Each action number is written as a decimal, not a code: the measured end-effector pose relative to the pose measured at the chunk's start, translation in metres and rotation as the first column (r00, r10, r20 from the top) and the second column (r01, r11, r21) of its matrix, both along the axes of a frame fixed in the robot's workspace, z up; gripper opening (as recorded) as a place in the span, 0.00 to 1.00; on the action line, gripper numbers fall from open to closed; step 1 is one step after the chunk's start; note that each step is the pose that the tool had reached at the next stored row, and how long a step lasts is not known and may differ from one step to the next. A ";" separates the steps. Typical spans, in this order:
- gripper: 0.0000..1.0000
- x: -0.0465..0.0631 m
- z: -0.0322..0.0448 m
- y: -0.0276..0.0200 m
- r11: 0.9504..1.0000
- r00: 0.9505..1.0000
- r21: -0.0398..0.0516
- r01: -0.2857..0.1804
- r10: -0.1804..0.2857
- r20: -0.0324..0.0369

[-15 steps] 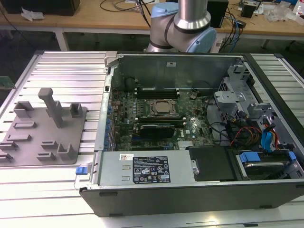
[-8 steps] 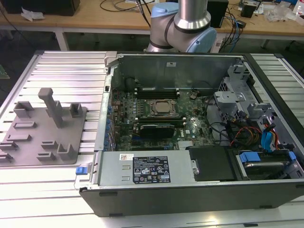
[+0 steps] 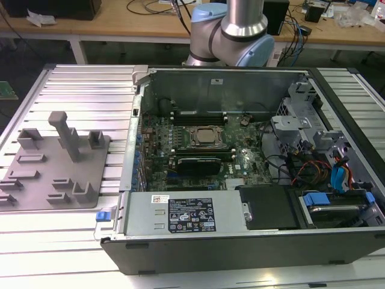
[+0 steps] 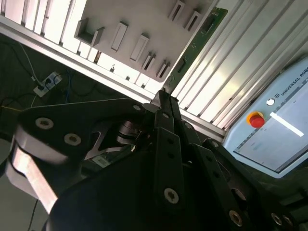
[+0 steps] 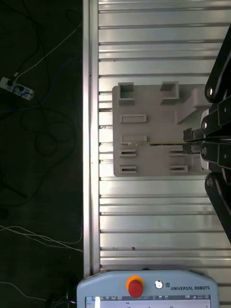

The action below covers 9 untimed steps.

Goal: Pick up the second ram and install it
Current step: 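Pick up the second ram and move it above second insertion slot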

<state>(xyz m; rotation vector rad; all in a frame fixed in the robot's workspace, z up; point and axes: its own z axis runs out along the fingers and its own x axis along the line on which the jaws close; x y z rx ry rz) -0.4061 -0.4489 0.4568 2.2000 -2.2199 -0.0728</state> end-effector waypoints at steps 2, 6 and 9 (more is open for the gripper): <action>0.09 0.006 -0.0001 0.0000 1.000 1.000 0.000 0.000 0.000 0.000; 0.09 0.015 0.0000 0.0000 1.000 1.000 0.000 0.000 0.000 0.000; 0.09 0.024 0.0000 0.0000 1.000 1.000 0.000 0.000 0.000 0.000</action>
